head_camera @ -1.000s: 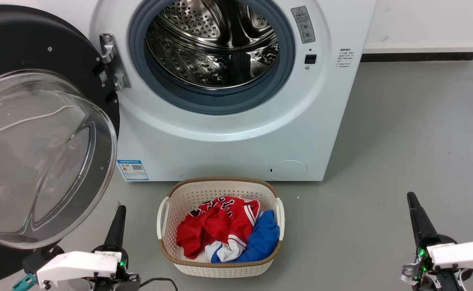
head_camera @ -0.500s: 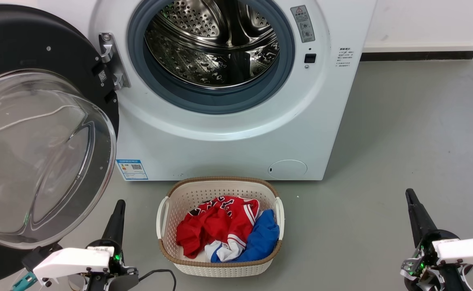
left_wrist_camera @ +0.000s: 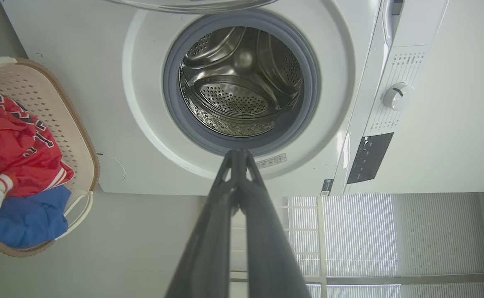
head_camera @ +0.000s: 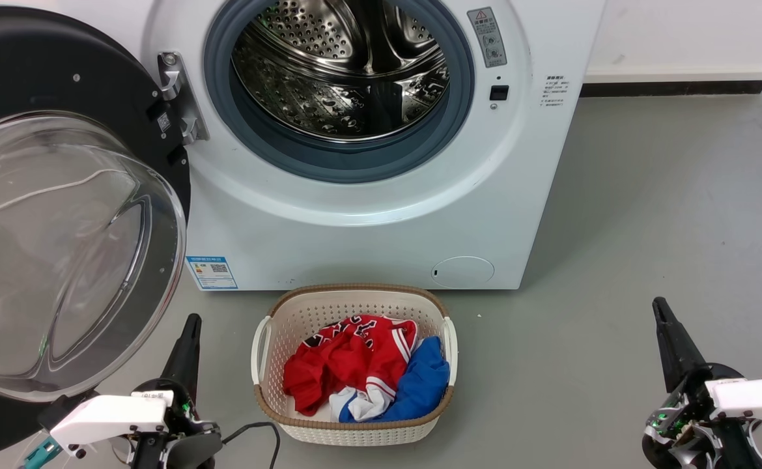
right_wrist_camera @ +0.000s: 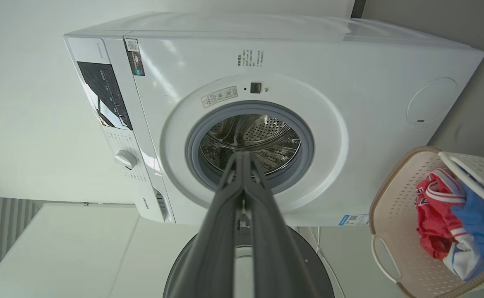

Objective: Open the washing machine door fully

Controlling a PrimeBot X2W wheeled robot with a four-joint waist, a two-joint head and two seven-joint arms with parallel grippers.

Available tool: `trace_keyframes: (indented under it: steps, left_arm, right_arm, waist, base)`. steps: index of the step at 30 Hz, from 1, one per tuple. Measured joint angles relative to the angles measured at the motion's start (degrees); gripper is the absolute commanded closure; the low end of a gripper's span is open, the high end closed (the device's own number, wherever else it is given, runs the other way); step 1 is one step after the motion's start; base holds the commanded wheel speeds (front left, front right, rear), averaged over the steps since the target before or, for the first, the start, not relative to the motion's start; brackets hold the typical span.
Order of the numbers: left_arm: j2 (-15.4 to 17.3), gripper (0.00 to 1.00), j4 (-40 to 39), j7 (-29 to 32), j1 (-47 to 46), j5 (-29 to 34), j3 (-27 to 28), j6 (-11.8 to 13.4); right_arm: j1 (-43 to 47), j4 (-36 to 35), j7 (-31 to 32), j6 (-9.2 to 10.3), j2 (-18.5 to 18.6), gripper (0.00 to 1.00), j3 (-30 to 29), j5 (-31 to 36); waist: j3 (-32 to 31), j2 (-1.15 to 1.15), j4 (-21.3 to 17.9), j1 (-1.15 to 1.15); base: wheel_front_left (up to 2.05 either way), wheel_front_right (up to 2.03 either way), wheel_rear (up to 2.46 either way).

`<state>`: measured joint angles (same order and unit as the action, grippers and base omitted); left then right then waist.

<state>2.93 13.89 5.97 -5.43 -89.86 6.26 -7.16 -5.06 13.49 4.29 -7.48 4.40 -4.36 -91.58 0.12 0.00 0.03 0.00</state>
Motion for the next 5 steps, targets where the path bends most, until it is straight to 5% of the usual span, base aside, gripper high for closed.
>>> trace_keyframes:
  steps: [5]
  left_arm:
    - [0.00,1.00,0.15,0.52,-0.58,-2.05,0.19,-0.25]
  right_arm:
    - [-0.67,0.33,0.66,0.00,-0.02,1.00,-0.15,-1.98]
  waist:
    - [0.05,0.00,-0.03,0.00]
  base:
    - [0.00,0.00,0.00]
